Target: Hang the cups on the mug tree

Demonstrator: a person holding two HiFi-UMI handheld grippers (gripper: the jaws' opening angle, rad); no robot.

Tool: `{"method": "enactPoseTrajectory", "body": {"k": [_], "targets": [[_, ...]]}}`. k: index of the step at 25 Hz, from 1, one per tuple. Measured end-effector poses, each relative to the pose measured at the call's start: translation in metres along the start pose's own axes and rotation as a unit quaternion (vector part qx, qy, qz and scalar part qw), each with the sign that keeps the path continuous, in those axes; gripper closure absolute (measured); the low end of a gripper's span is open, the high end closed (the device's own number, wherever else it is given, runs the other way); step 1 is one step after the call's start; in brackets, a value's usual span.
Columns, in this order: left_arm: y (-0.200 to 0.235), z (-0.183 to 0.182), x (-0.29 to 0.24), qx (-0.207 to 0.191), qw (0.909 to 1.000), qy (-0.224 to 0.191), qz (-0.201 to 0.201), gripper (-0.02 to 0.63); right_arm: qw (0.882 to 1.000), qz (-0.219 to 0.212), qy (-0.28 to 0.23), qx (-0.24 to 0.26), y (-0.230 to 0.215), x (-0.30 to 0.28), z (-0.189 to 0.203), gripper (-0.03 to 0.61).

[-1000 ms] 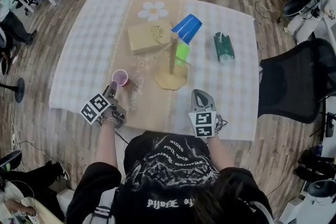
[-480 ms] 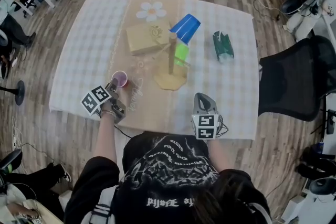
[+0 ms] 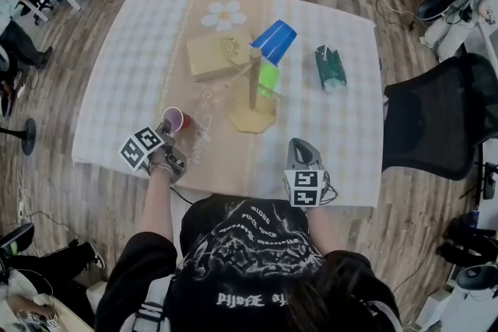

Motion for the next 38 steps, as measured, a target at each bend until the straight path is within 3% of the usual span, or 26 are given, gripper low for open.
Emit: {"method": "enactPoseTrajectory", "body": {"k": [6,11,15,26,38], "targets": [[-0.001,0.001,0.002,0.008,0.9999,-0.011,0.008,0.568,1.0,-0.003,0.004,-0.007,0.002,0.003,0.007,0.571],[-0.018,0.001,0.006,-0.022,0.9991,-0.024,0.028,0.571,1.0,-0.005,0.001,-0.014,0.003,0.005,0.009,0.571],[-0.036,-0.002,0.011,-0.07,0.9966,-0.033,0.03,0.571,1.0,-0.007,0.003,-0.013,0.005,0.007,0.009,0.571],[-0.095,-0.003,0.02,-0.202,0.9771,-0.058,0.034,0.571,1.0,-0.004,0.002,-0.019,0.006,0.01,0.012,0.571],[-0.144,-0.022,0.039,-0.244,0.9613,-0.115,0.059,0.572,1.0,-0.001,0.011,-0.025,0.012,0.012,0.017,0.571]]}}
Point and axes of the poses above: the fingertips, and each gripper's own axes: x backward along the fingers, y to its left, z out of its underside, the point moved 4 cm from there along x, backward along the fingers, and after that the axes turned 1 degree about y, right-handed, at the moved point
